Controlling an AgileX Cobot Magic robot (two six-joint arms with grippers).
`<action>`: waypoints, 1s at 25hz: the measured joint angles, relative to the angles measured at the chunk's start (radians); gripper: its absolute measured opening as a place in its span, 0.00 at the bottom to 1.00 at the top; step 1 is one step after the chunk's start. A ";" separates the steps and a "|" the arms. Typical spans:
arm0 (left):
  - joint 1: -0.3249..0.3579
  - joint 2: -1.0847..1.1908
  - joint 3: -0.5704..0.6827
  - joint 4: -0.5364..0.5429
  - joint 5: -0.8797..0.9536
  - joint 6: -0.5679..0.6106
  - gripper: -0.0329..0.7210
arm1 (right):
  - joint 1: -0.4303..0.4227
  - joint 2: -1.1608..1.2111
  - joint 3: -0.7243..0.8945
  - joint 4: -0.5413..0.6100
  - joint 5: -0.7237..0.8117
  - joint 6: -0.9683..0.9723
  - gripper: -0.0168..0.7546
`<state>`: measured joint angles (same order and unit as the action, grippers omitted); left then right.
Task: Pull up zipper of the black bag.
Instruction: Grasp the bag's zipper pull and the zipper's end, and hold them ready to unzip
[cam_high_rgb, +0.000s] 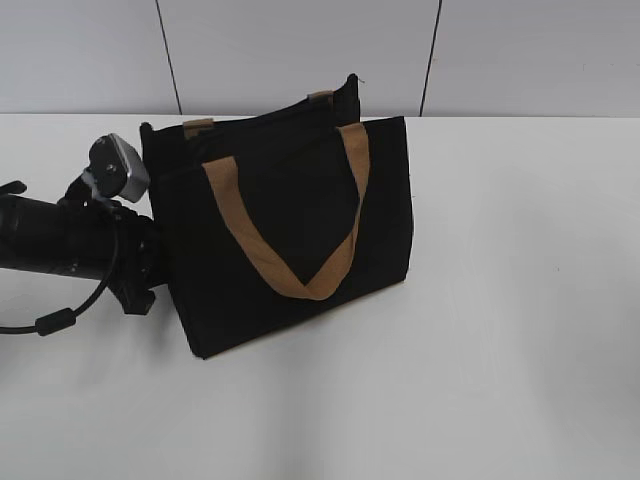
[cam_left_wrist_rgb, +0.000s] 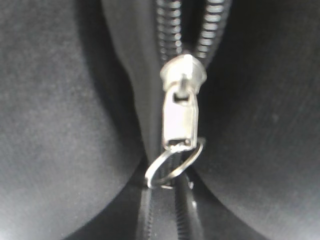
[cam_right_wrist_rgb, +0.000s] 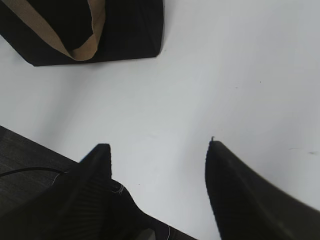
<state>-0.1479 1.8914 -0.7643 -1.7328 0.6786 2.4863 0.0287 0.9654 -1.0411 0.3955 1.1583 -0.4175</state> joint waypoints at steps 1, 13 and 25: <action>0.000 0.000 0.000 0.000 0.001 -0.004 0.15 | 0.000 0.000 0.000 0.000 0.000 0.000 0.61; 0.000 -0.068 0.000 0.002 -0.098 -0.036 0.15 | 0.000 0.000 0.000 0.000 0.000 0.000 0.61; 0.000 -0.339 0.000 0.334 -0.162 -0.363 0.15 | 0.000 0.000 -0.044 0.031 -0.010 -0.006 0.60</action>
<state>-0.1479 1.5521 -0.7643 -1.3989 0.5169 2.1238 0.0287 0.9654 -1.0850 0.4265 1.1479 -0.4239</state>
